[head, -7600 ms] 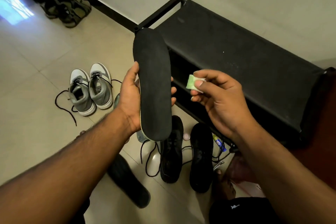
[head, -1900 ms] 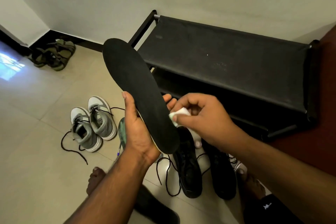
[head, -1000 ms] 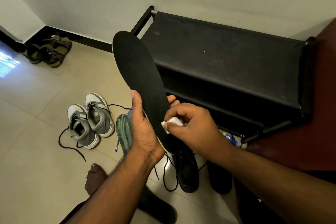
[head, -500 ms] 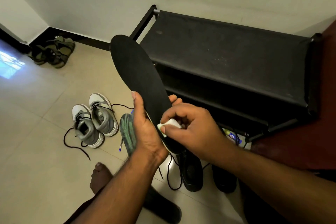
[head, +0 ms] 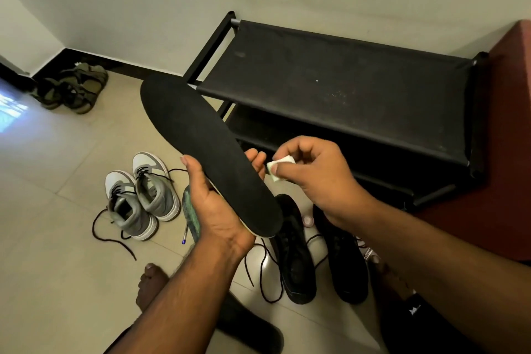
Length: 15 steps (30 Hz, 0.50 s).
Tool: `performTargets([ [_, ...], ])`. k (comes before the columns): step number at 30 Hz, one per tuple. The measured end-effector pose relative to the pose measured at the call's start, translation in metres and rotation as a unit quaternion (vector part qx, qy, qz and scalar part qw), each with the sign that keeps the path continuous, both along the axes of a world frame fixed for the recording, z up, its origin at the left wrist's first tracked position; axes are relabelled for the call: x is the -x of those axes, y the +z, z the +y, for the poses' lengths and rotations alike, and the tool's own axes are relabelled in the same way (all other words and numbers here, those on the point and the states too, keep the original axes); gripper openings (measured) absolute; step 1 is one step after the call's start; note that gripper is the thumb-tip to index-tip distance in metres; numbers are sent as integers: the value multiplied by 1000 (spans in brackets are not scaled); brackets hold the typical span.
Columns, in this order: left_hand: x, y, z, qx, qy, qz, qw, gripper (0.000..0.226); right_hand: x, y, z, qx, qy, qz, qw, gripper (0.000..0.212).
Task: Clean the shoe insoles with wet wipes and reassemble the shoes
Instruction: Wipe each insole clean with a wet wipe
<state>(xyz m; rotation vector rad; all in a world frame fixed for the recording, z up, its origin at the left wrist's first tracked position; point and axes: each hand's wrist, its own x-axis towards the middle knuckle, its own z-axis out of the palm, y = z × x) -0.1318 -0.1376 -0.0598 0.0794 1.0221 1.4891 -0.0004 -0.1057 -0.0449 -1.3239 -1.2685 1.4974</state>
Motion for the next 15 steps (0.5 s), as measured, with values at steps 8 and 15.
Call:
performTargets([
  [8, 14, 5, 3, -19, -44, -12, 999, 80, 2, 7, -6, 107, 159, 12, 981, 12],
  [15, 36, 15, 9, -57, -44, -11, 997, 101, 5, 12, -10, 47, 207, -54, 976, 9],
])
